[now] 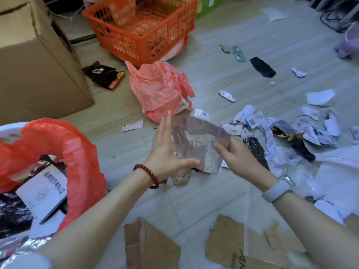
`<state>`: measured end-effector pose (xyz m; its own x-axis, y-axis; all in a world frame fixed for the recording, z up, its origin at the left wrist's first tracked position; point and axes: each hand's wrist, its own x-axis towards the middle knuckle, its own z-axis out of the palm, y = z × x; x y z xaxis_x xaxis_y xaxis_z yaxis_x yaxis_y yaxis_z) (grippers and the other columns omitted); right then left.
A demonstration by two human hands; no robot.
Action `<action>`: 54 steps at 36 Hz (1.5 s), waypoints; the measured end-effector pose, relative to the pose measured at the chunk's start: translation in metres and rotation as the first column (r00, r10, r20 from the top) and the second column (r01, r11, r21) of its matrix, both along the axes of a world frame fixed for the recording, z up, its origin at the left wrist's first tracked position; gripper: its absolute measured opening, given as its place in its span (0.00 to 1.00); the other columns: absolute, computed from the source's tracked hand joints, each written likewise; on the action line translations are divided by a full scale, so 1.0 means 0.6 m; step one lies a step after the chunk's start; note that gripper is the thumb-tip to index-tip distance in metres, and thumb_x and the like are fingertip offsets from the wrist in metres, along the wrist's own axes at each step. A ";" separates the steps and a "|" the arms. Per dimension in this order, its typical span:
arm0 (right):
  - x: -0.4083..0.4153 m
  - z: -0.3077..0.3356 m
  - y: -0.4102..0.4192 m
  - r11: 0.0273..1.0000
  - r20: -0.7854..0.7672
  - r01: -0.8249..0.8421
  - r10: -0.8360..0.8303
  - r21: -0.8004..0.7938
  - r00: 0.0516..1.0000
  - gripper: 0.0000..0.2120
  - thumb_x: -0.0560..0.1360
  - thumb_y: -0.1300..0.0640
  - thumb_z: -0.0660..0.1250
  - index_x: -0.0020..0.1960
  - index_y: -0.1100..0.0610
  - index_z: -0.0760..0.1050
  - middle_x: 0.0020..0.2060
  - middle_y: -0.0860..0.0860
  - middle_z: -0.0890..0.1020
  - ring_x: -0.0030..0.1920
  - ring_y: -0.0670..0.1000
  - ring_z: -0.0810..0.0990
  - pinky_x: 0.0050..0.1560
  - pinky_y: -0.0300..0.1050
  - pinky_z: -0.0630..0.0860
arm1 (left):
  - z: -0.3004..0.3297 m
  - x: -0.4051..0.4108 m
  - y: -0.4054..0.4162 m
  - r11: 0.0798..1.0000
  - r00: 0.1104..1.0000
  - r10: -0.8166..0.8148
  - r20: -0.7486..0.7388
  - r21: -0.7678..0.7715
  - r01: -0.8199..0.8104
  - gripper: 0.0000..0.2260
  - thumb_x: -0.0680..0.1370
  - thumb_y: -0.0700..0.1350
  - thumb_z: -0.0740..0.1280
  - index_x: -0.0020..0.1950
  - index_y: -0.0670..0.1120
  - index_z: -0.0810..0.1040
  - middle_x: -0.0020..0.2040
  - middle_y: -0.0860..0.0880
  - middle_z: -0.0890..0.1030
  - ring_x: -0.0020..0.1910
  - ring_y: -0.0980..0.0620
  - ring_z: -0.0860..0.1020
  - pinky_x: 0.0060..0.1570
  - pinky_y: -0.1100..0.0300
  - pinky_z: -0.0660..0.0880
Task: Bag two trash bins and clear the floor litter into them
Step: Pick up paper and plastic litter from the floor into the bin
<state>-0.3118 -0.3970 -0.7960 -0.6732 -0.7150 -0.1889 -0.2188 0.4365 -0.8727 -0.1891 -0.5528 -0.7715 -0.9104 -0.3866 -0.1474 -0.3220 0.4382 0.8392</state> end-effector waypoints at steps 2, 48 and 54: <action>0.018 0.005 0.005 0.994 0.121 -0.028 0.041 -0.107 0.992 0.06 0.76 0.60 0.63 0.44 0.62 0.75 0.35 0.50 0.78 0.35 0.47 0.73 0.40 0.38 0.69 | 0.001 0.005 0.011 0.978 0.999 -0.037 0.026 0.206 0.031 0.59 0.62 0.47 0.79 0.72 0.57 0.33 0.70 0.68 0.45 0.70 0.69 0.55 0.70 0.60 0.61; 0.076 -0.116 -0.007 0.767 -0.349 -0.410 0.606 0.493 0.715 0.31 0.74 0.39 0.59 0.73 0.49 0.56 0.74 0.51 0.57 0.72 0.53 0.57 0.67 0.51 0.61 | -0.131 0.059 -0.019 0.665 0.896 0.225 0.384 -0.732 0.147 0.16 0.71 0.53 0.62 0.41 0.41 0.80 0.41 0.41 0.76 0.46 0.42 0.71 0.42 0.54 0.62; 0.103 -0.123 -0.014 0.659 -0.381 -0.335 0.698 0.674 0.607 0.24 0.72 0.48 0.61 0.63 0.60 0.64 0.66 0.57 0.66 0.64 0.59 0.66 0.59 0.53 0.66 | -0.117 0.056 -0.012 0.720 0.904 0.186 0.386 -0.680 0.142 0.26 0.70 0.55 0.46 0.54 0.44 0.76 0.45 0.43 0.74 0.47 0.44 0.69 0.46 0.53 0.64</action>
